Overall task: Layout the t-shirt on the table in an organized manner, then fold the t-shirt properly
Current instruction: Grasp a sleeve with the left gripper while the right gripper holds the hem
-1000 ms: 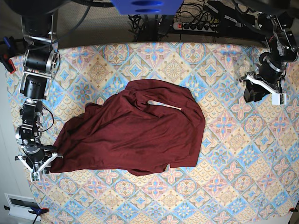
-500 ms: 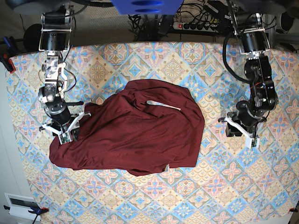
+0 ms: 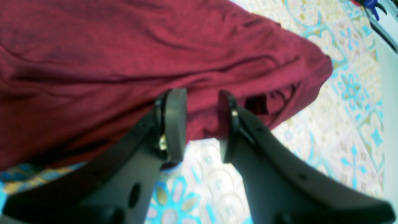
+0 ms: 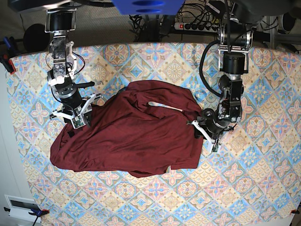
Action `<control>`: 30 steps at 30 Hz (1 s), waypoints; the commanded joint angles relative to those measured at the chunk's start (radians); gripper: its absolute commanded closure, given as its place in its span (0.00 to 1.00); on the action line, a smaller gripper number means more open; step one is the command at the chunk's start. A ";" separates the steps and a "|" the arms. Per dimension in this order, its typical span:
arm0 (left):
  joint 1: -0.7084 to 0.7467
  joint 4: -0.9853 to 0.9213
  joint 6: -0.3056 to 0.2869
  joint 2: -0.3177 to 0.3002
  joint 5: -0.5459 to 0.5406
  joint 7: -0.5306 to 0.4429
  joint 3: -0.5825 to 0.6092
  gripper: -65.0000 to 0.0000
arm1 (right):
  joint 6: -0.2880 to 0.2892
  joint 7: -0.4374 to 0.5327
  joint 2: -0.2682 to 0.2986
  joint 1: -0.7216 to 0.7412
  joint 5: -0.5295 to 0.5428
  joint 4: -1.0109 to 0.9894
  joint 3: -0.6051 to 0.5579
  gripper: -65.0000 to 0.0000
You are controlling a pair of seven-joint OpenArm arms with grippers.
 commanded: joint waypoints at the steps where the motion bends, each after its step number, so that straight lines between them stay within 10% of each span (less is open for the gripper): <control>1: -0.022 -0.012 0.000 0.012 0.019 0.000 -0.004 0.70 | -0.007 0.026 0.011 0.019 0.004 0.022 0.005 0.75; 17: -0.016 -0.027 0.000 0.021 -0.022 -0.014 -0.060 0.70 | -0.007 0.026 0.009 0.019 0.004 0.022 0.005 0.75; 25: 0.021 -0.025 0.000 0.021 -0.024 0.000 0.026 1.00 | -0.007 0.026 0.009 0.019 0.004 0.022 0.005 0.75; 30: 0.124 0.149 0.000 0.004 -0.036 0.050 -0.037 1.00 | -0.007 0.026 0.009 0.019 0.004 0.022 0.005 0.75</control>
